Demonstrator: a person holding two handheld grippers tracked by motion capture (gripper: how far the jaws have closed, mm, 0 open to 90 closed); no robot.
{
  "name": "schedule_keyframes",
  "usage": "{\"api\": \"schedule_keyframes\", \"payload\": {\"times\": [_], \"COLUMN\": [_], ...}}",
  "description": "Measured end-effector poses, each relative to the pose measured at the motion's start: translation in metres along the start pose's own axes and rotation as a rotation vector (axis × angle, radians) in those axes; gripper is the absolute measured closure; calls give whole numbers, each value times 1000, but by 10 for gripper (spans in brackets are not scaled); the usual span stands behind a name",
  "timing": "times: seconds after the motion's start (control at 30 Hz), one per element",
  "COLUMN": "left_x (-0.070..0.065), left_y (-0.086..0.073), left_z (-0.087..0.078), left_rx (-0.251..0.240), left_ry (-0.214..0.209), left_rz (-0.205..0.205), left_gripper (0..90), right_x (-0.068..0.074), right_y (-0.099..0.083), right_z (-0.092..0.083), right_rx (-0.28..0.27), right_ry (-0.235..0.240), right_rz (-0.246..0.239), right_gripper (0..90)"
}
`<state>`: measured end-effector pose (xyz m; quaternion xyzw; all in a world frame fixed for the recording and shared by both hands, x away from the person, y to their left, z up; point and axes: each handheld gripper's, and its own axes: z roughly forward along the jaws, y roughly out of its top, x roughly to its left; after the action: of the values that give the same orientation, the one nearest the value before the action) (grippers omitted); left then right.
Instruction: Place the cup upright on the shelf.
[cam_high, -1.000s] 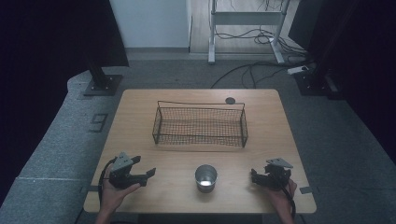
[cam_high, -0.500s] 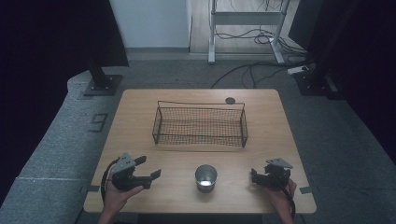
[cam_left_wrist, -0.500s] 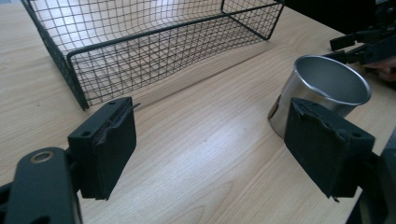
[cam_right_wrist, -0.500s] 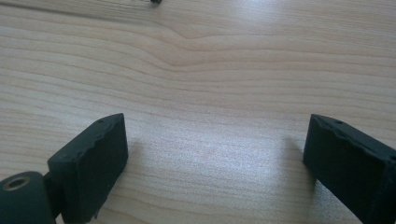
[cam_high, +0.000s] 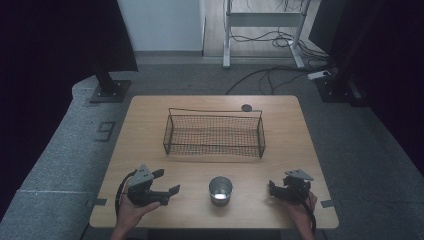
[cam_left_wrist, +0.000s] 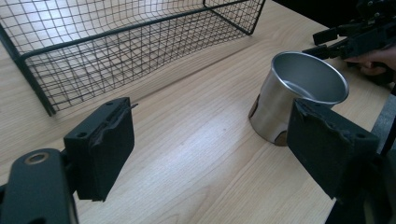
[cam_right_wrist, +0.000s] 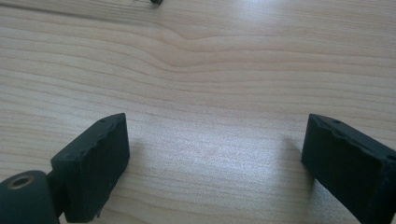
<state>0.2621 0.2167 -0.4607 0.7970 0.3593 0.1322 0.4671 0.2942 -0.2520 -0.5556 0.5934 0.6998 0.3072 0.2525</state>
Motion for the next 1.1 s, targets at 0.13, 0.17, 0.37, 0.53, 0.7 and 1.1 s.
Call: {"api": "schedule_keyframes", "payload": {"times": [0.13, 0.17, 0.37, 0.53, 0.7, 1.1], "left_x": [-6, -8, -20, -29, -39, -53], "left_y": [3, 5, 9, 7, 7, 17], "left_z": [4, 7, 20, 31, 45, 62], "left_rx": [7, 11, 39, 63, 88, 98], "left_ry": [-20, -27, -51, -72, -95, -120], "left_rz": [7, 10, 35, 56, 73, 94], "left_gripper": [156, 156, 155, 151, 149, 143], "right_x": [0, 0, 0, 0, 0, 1], "right_y": [0, 0, 0, 0, 0, 0], "right_z": [0, 0, 0, 0, 0, -1], "right_rx": [0, 0, -1, -2, -2, -3], "right_ry": [0, 1, 2, 4, 4, 2], "right_rz": [0, 0, -2, -3, -3, 1], "right_gripper": [78, 78, 83, 87, 88, 95]}}
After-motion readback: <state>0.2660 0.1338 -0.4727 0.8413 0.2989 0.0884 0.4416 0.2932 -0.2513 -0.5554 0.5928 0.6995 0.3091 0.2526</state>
